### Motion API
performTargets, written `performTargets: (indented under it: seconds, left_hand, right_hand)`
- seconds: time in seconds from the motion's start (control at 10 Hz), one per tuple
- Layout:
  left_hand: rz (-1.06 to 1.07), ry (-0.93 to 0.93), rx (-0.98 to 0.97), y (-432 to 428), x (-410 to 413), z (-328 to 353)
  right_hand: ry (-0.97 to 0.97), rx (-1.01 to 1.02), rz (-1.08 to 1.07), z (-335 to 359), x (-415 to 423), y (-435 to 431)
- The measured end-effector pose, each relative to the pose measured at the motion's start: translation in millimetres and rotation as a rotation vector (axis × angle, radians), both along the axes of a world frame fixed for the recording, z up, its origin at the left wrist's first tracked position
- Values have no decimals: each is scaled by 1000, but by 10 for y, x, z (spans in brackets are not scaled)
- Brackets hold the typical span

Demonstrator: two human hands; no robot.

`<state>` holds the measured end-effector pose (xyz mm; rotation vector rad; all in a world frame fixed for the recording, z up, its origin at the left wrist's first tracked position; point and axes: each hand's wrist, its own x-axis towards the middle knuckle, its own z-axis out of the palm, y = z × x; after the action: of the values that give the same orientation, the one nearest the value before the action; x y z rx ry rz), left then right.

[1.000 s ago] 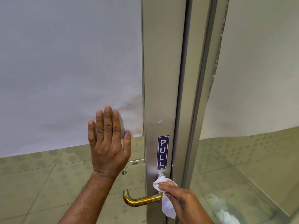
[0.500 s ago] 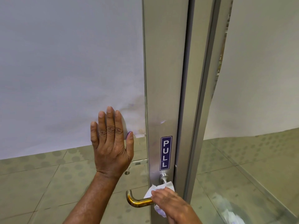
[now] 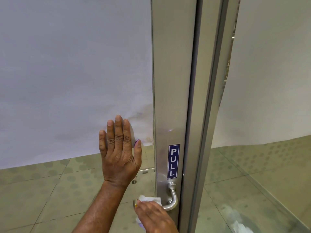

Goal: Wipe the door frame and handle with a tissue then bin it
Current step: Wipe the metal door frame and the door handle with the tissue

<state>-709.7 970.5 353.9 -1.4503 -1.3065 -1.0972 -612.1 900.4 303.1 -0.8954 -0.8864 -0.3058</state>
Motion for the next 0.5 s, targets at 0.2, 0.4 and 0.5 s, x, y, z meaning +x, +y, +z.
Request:
performTargets:
  seconds: [0.2, 0.4, 0.5]
  left_hand:
    - [-12, 0, 2, -5, 10, 7]
    - [-6, -2, -4, -9, 2, -4]
    - [-7, -3, -8, -5, 1, -6]
  right_hand:
    - [-1076, -691, 263, -686, 291, -299]
    - [-1267, -750, 509, -484, 152, -166]
    - [-1360, -751, 495, -434, 188, -134]
